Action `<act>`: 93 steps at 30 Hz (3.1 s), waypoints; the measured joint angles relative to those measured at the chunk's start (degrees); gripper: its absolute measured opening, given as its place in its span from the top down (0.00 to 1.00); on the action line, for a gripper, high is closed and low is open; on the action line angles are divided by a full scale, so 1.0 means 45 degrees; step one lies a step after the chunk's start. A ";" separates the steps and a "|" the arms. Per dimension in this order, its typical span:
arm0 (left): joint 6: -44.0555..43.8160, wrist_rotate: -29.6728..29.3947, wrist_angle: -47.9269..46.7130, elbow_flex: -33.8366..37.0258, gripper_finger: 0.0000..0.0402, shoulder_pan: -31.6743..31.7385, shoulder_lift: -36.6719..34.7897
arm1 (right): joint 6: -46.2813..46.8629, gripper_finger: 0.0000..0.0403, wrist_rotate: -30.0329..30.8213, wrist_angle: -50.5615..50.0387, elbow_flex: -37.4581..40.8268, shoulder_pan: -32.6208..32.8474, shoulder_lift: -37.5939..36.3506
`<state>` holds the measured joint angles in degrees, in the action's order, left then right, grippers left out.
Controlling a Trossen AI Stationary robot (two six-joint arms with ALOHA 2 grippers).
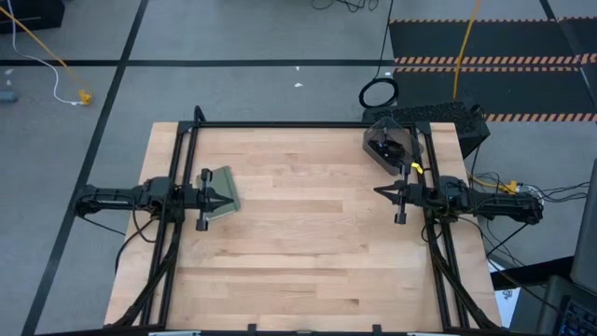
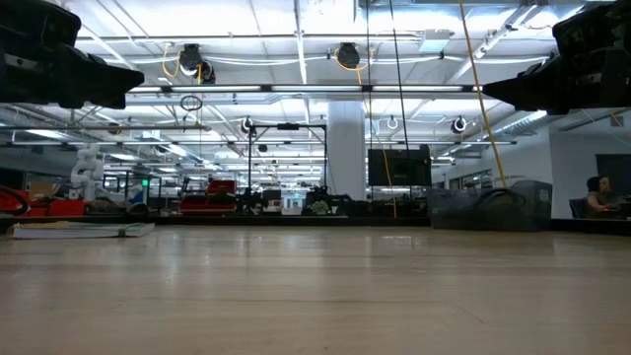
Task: Pick and place USB-C Cables
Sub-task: Return to Home Position
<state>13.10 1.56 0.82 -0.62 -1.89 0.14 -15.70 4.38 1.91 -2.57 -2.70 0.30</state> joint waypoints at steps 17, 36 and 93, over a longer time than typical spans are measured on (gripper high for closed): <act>-0.0040 -0.0112 -0.0024 0.0000 0.92 0.0000 0.0039 | 0.0000 1.00 0.0005 0.0000 0.0000 0.0005 0.0000; -0.0057 -0.0116 -0.0029 0.0000 0.91 0.0000 0.0044 | 0.0000 1.00 0.0000 0.0000 0.0000 0.0004 0.0000; -0.0057 -0.0126 -0.0034 0.0000 0.91 -0.0005 0.0049 | -0.0001 1.00 0.0001 0.0000 0.0004 0.0000 -0.0004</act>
<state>12.84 0.99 0.67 -0.62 -1.91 0.36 -15.71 4.38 1.91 -2.55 -2.70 0.28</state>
